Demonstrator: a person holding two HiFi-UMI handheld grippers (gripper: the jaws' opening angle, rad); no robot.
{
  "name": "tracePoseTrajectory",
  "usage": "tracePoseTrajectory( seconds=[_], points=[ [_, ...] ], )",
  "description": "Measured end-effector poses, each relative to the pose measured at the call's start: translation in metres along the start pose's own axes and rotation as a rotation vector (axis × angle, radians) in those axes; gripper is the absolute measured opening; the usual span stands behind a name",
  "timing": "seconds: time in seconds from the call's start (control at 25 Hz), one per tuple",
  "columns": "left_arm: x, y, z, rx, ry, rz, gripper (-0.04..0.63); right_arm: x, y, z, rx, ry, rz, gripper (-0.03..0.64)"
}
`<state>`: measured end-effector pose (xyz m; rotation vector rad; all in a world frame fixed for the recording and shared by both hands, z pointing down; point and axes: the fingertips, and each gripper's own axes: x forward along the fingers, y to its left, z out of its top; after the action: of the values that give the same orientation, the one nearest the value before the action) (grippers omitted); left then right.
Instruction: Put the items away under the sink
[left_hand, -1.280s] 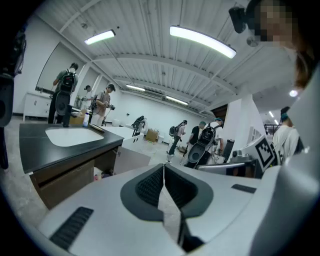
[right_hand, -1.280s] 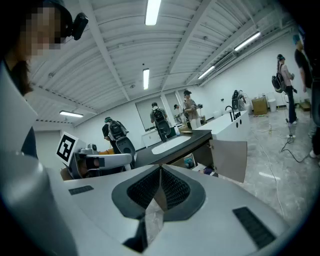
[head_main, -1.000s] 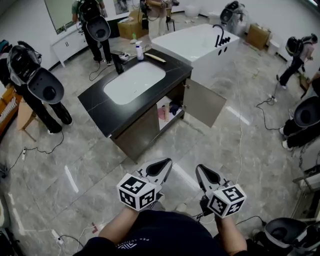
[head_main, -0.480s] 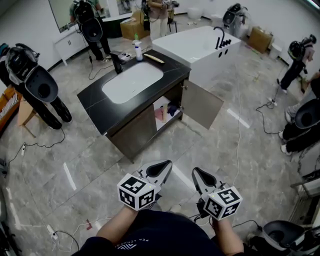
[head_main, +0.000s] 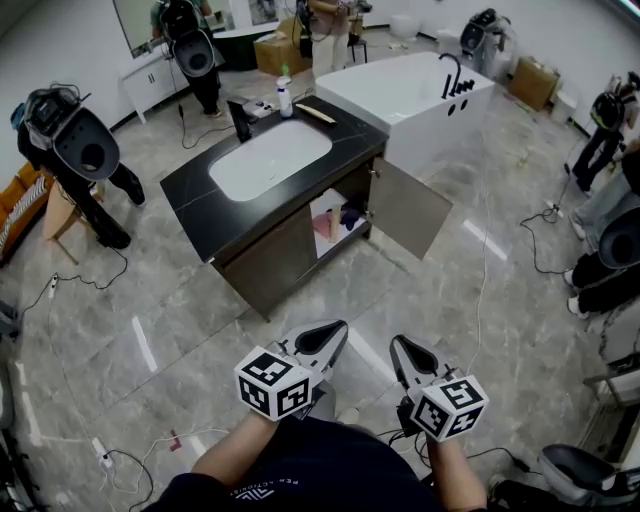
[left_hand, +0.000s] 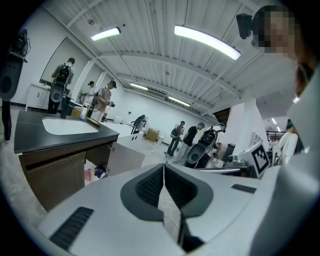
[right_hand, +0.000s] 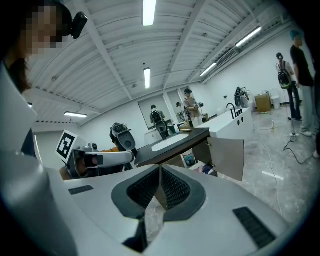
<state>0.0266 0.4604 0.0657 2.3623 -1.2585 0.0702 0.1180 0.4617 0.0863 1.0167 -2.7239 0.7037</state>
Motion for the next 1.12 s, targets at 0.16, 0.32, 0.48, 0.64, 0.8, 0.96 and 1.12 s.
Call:
tracePoseTrajectory(
  seconds=[0.16, 0.32, 0.48, 0.64, 0.8, 0.96, 1.12],
  points=[
    [0.016, 0.006, 0.002, 0.005, 0.003, -0.006, 0.014, 0.006, -0.012, 0.003, -0.001, -0.001, -0.009, 0.04],
    [0.032, 0.016, 0.012, 0.012, 0.0, -0.009, 0.014, 0.017, -0.026, 0.011, 0.012, 0.003, -0.02, 0.04],
    [0.046, 0.036, 0.021, 0.004, 0.009, -0.009, 0.014, 0.037, -0.037, 0.023, 0.004, 0.009, -0.023, 0.04],
    [0.058, 0.059, 0.033, -0.003, 0.011, 0.003, 0.014, 0.06, -0.049, 0.039, 0.004, 0.01, -0.028, 0.04],
    [0.07, 0.087, 0.046, -0.014, 0.011, 0.014, 0.014, 0.088, -0.058, 0.052, 0.002, 0.015, -0.023, 0.04],
    [0.08, 0.116, 0.052, -0.029, 0.02, 0.022, 0.014, 0.118, -0.065, 0.059, 0.002, 0.033, -0.019, 0.04],
    [0.088, 0.142, 0.056, -0.045, 0.037, 0.022, 0.014, 0.145, -0.067, 0.067, 0.003, 0.052, 0.007, 0.04]
  ],
)
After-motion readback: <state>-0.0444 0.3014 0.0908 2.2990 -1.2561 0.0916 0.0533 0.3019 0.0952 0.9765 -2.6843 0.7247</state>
